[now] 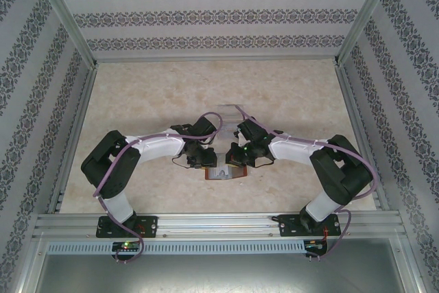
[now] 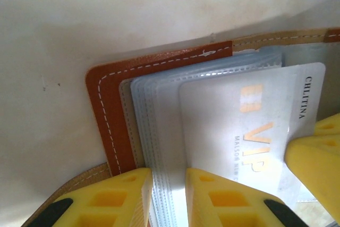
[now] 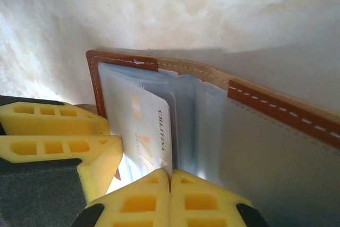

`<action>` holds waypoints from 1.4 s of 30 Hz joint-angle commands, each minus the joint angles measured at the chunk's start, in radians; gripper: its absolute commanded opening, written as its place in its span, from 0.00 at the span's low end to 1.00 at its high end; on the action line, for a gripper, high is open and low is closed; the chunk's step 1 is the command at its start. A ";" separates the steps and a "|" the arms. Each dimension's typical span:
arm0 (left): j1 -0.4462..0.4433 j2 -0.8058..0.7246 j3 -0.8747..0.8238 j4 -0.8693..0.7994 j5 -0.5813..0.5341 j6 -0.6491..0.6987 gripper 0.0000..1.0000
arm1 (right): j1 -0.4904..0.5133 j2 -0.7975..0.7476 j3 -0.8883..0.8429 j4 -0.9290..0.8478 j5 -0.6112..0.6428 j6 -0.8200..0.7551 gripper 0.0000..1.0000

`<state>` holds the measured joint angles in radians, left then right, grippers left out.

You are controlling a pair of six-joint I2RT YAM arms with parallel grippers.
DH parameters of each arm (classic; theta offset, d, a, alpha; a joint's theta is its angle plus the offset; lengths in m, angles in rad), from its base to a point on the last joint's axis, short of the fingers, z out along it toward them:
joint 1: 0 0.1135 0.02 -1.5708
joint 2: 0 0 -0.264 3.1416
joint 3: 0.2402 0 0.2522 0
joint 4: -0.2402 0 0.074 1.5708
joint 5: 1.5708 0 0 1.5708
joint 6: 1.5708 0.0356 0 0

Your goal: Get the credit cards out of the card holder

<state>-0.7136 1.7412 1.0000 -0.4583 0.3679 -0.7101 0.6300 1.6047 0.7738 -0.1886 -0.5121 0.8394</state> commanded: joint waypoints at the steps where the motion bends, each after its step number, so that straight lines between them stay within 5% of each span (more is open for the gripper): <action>1: -0.012 0.047 -0.004 -0.046 -0.004 0.015 0.25 | -0.018 -0.030 -0.025 -0.009 0.016 -0.008 0.03; 42: -0.013 0.047 -0.011 -0.030 0.002 0.016 0.25 | -0.090 -0.127 -0.022 -0.226 0.106 -0.134 0.02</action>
<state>-0.7132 1.7443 1.0039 -0.4606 0.3687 -0.7101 0.5453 1.4845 0.7441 -0.3664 -0.4423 0.7258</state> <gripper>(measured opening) 0.247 0.066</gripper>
